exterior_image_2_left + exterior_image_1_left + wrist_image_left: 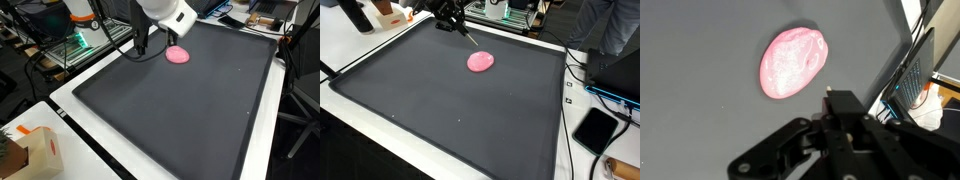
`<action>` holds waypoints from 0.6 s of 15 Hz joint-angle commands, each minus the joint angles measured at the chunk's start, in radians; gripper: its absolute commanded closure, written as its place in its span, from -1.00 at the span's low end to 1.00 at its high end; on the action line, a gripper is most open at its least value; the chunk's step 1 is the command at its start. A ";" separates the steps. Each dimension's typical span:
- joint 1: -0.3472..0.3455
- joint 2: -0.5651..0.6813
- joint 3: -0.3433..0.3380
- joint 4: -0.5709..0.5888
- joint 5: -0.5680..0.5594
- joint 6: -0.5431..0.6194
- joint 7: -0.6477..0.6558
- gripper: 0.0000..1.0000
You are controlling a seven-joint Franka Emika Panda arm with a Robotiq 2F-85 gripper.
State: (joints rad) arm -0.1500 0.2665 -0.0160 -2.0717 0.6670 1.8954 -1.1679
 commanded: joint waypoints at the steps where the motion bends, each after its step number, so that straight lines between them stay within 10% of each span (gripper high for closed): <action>1: -0.028 0.073 -0.001 0.042 0.059 -0.047 -0.051 0.94; 9: -0.040 0.158 0.004 0.092 0.088 -0.045 -0.041 0.94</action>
State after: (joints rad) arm -0.1755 0.3885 -0.0158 -2.0150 0.7298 1.8773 -1.2031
